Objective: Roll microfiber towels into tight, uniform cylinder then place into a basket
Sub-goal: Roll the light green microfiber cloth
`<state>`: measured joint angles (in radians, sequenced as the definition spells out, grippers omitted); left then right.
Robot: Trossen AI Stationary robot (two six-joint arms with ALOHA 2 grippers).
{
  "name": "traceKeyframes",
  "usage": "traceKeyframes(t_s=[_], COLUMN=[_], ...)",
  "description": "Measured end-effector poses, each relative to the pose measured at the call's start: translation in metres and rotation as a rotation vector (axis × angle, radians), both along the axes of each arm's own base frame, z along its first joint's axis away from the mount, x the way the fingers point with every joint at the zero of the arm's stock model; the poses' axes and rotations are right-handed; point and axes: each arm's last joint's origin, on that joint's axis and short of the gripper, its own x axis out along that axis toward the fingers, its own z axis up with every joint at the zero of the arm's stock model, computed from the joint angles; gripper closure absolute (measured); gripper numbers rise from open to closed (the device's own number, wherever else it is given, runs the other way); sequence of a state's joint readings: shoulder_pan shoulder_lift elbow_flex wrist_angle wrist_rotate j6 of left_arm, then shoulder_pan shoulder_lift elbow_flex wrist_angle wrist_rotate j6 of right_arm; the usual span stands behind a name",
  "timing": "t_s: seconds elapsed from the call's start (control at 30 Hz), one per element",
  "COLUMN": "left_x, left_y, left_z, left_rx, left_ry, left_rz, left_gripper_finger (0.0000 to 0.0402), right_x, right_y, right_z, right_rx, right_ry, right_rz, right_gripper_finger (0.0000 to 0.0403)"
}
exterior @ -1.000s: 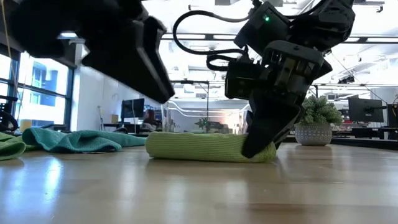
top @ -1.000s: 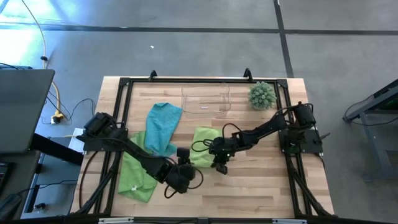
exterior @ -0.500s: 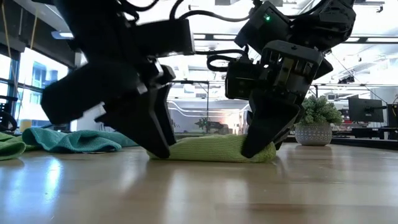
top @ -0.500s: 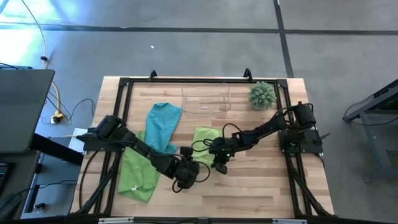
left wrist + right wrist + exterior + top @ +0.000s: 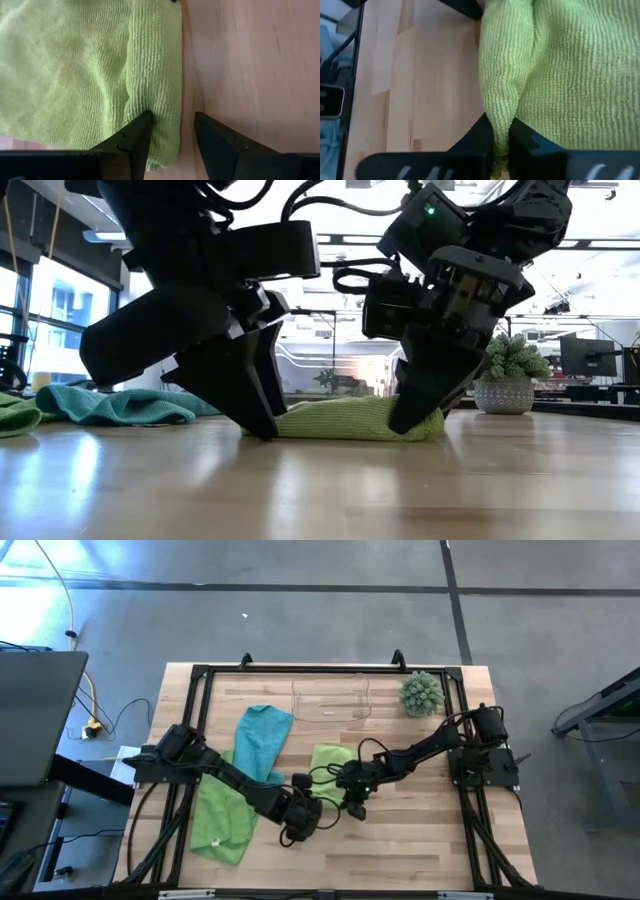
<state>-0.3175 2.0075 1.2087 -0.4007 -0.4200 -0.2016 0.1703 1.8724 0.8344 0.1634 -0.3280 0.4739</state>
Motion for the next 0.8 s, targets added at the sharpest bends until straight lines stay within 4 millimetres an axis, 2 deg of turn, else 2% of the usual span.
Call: traceKeyframes(t_s=[0.13, 0.27, 0.47, 0.53, 0.63, 0.73, 0.8], left_x=[0.002, 0.003, 0.006, 0.008, 0.010, 0.011, 0.012], left_y=[0.006, 0.011, 0.019, 0.021, 0.024, 0.026, 0.027], left_z=[0.000, -0.001, -0.002, -0.002, -0.001, -0.001, -0.001], left_rx=[-0.060, -0.117, -0.191, -0.204, -0.221, -0.236, -0.241], left_ry=[0.009, 0.016, 0.018, 0.009, -0.002, -0.007, -0.019], left_rz=[0.019, 0.048, 0.085, 0.095, 0.107, 0.109, 0.109], left_gripper_finger=[0.0257, 0.0257, 0.0257, 0.0257, 0.0257, 0.0257, 0.0257], right_x=[-0.005, -0.015, -0.030, -0.033, -0.036, -0.038, -0.038], right_y=[-0.001, -0.002, 0.002, 0.011, 0.030, 0.047, 0.054], right_z=[0.010, 0.030, 0.061, 0.070, 0.078, 0.073, 0.066], right_rx=[-0.001, -0.025, -0.064, -0.141, -0.370, -0.571, -0.636], right_ry=[0.007, 0.007, -0.019, -0.099, -0.238, -0.292, -0.286], right_rz=[0.017, 0.061, 0.103, 0.146, 0.207, 0.217, 0.197], right_gripper_finger=[0.0337, 0.0303, 0.0278, 0.0277, 0.0277, 0.0277, 0.0277])
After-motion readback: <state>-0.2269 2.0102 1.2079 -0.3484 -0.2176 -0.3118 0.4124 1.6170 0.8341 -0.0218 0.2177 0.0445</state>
